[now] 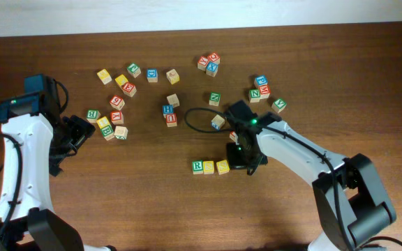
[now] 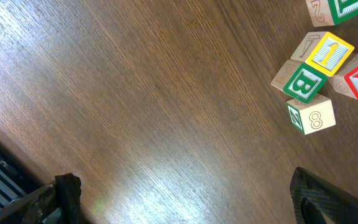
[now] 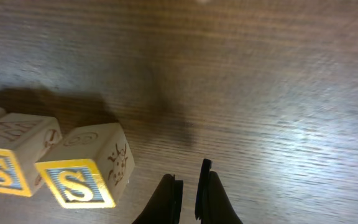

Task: Spell out RSS
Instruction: 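Raise the right gripper away from the block row, then bring the left and right grippers to opposite ends of the RSS row, then push the blocks together between both grippers to straighten the row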

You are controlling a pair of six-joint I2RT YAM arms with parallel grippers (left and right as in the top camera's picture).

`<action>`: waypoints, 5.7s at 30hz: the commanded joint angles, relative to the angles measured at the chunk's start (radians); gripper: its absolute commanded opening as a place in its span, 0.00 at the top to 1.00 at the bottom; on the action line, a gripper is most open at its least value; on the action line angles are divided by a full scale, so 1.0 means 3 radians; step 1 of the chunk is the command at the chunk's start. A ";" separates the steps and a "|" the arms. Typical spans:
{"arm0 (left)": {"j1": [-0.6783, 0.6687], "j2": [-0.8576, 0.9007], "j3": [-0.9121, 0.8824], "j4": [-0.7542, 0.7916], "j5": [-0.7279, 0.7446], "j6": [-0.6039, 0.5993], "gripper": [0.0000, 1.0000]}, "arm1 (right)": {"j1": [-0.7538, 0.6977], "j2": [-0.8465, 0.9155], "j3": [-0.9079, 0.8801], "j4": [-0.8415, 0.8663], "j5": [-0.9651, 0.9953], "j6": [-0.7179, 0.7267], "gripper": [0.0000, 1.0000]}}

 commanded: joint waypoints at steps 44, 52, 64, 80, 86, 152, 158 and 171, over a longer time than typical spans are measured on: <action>0.0011 0.0018 -0.0011 0.0005 -0.0014 0.0028 0.01 | -0.1039 -0.1649 0.1013 -0.1712 0.0058 -0.0598 0.02; 0.0011 0.0018 -0.0011 0.0014 -0.0014 0.0027 0.01 | -0.1094 -0.1596 0.1010 -0.1862 0.0203 -0.0595 0.02; -0.0195 0.0018 -0.0033 -0.0085 0.1493 0.1170 0.10 | -0.1092 -0.1439 0.0999 -0.1718 0.0167 -0.0593 0.02; -0.1768 0.0018 -0.0437 0.0456 0.0989 0.1241 1.00 | -0.0710 -0.0336 0.0779 -0.1518 0.0083 -0.0570 0.65; -0.2152 0.0075 -0.0643 0.0779 0.0828 0.1195 1.00 | -0.0585 -0.0072 0.0577 -0.1204 -0.0228 -0.0566 0.96; -0.2374 0.1155 -0.0884 0.1643 0.1619 0.1340 1.00 | -0.0323 -0.0067 -0.0392 0.0490 -0.0844 0.0234 0.96; -0.2374 0.1155 -0.0884 0.1680 0.1621 0.1340 1.00 | -0.0245 -0.0067 -0.0429 0.0622 -0.0944 0.0237 0.96; -0.2373 0.1155 -0.0884 0.1680 0.1534 0.1443 1.00 | -0.0080 -0.0067 -0.0429 0.0772 -0.0931 0.0322 0.96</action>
